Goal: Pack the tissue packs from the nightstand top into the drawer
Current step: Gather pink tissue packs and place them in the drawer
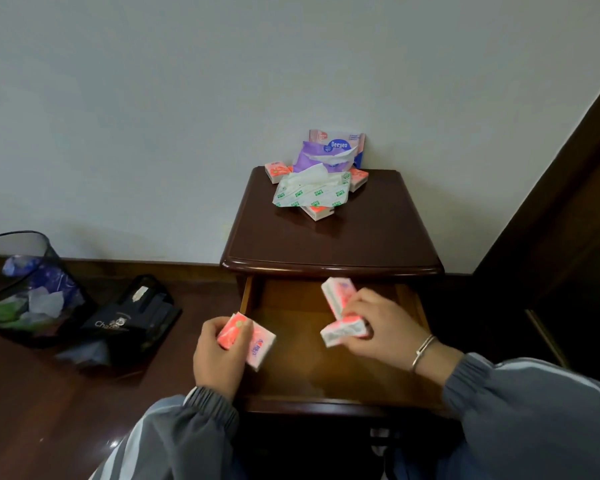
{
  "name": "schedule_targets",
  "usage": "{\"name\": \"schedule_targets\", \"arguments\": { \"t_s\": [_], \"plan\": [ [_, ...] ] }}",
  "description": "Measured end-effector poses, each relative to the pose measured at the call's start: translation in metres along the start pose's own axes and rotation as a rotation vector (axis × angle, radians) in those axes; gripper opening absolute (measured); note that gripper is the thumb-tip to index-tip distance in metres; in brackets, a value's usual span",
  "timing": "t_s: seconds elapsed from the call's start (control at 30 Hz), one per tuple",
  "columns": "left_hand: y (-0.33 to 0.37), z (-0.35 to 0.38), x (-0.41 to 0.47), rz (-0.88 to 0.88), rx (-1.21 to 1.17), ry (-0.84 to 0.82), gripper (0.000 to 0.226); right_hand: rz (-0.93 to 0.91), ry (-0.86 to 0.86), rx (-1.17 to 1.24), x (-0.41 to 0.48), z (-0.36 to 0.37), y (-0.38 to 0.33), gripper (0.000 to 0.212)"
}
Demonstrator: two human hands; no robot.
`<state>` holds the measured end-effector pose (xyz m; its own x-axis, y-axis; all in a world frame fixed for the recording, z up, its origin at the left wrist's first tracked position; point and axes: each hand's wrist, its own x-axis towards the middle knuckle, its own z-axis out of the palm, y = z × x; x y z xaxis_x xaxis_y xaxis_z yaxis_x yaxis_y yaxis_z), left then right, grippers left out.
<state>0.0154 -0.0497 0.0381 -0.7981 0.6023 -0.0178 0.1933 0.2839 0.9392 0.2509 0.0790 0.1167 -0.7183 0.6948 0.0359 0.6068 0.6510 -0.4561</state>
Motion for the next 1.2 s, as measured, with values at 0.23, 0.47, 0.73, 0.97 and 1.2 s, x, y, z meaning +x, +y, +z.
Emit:
{"name": "schedule_targets", "arguments": {
  "t_s": [0.23, 0.47, 0.73, 0.97, 1.2],
  "plan": [
    [-0.001, -0.001, 0.001, -0.035, 0.001, 0.03, 0.026, 0.159, -0.185, 0.013, -0.006, 0.032, 0.001, 0.04],
    [-0.007, 0.002, 0.008, -0.042, 0.022, -0.031, 0.027, 0.379, 0.13, 0.04, 0.005, 0.029, 0.015, 0.034],
    [-0.009, 0.002, 0.007, -0.012, 0.031, -0.058, 0.024, 0.439, 0.206, -0.005, 0.024, 0.047, 0.033, 0.037],
    [-0.012, 0.003, 0.008, 0.005, 0.034, -0.069, 0.027, 0.312, -0.233, -0.093, 0.019, 0.056, 0.05, 0.065],
    [-0.01, 0.001, 0.006, 0.015, 0.021, -0.056, 0.025, 0.403, -0.24, -0.256, 0.019, 0.057, 0.045, 0.057]
  ]
}}
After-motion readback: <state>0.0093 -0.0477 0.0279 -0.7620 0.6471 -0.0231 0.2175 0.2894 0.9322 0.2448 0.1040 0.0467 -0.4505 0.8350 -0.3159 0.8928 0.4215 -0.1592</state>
